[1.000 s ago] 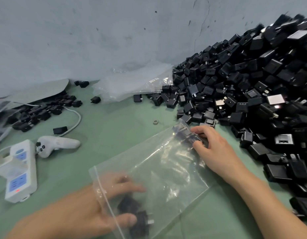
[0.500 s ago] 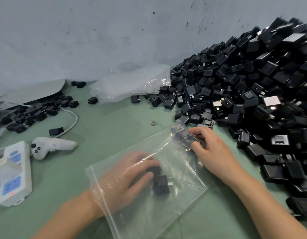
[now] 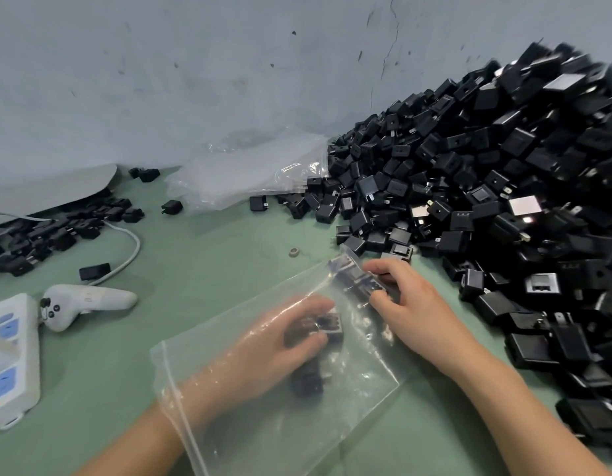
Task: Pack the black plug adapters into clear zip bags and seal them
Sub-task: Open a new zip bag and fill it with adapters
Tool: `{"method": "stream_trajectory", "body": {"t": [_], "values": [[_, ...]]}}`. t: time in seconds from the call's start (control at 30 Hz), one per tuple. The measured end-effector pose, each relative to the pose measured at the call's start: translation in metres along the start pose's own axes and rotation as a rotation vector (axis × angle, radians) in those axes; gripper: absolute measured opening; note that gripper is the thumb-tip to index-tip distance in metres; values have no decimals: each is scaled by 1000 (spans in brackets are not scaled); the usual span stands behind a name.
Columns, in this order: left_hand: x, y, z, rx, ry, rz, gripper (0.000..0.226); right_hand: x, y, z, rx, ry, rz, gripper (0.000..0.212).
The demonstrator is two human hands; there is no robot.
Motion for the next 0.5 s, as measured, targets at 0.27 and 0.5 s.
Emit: {"method": "stream_trajectory", "body": {"t": [0.27, 0.5], "values": [[-36, -20, -25, 73, 20, 171, 24, -4, 1, -5, -93, 8, -4, 38], [-38, -16, -24, -78, -1, 214, 34, -4, 4, -5, -114, 9, 17, 38]]}}
Point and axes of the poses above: each hand's wrist, its own x-axis away from the middle knuckle, its own y-axis out of the back of the hand, z = x × y, the point moved 1 cm from there along -x, towards the middle knuckle, and after that the axes turned 2 degrees about -z, right-handed, at the moved point
